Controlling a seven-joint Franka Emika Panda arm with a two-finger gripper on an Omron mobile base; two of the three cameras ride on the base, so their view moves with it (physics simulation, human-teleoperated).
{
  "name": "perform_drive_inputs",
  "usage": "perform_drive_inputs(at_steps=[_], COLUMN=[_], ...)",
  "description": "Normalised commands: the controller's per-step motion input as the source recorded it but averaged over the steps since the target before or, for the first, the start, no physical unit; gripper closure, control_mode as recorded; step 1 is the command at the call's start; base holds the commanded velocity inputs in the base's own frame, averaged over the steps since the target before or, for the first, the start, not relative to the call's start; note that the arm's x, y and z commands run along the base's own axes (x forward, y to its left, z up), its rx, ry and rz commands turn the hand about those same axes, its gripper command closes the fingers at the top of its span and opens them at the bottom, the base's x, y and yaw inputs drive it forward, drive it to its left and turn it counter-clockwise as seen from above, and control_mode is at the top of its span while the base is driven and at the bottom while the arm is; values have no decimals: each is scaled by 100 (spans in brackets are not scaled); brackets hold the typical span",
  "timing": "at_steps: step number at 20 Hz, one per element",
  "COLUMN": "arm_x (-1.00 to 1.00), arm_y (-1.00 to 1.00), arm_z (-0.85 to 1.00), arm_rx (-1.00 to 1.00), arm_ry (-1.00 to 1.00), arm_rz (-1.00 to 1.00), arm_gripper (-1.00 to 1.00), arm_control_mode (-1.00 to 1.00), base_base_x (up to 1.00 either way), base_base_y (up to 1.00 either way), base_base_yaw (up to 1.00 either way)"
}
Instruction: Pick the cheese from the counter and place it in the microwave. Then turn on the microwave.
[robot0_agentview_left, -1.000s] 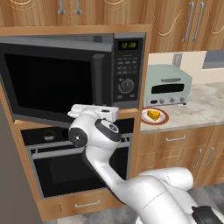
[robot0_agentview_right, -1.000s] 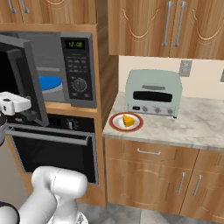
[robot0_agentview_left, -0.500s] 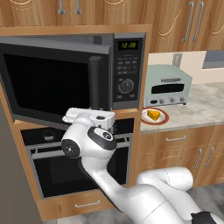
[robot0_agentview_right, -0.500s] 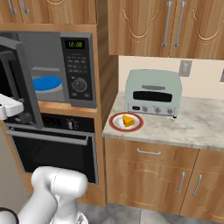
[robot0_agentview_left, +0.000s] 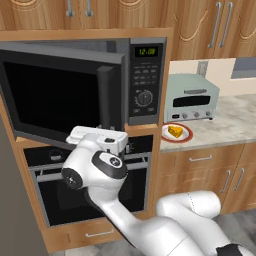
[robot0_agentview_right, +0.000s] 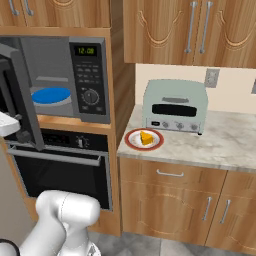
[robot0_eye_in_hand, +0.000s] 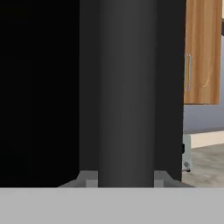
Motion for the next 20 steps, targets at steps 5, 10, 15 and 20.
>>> perform_drive_inputs(at_steps=[5, 10, 15, 20], arm_x=[-14, -16, -16, -15], arm_y=[28, 27, 24, 24], arm_z=[3, 3, 4, 1], arm_rx=[-1, -1, -1, -1], arm_ry=[-2, -2, -3, -3], arm_rz=[-4, -4, -4, -3], arm_gripper=[100, 100, 100, 100], arm_control_mode=[-100, -100, -100, -100], base_base_x=[0, 0, 0, 0], base_base_y=[0, 0, 0, 0], base_base_yaw=[0, 0, 0, 0])
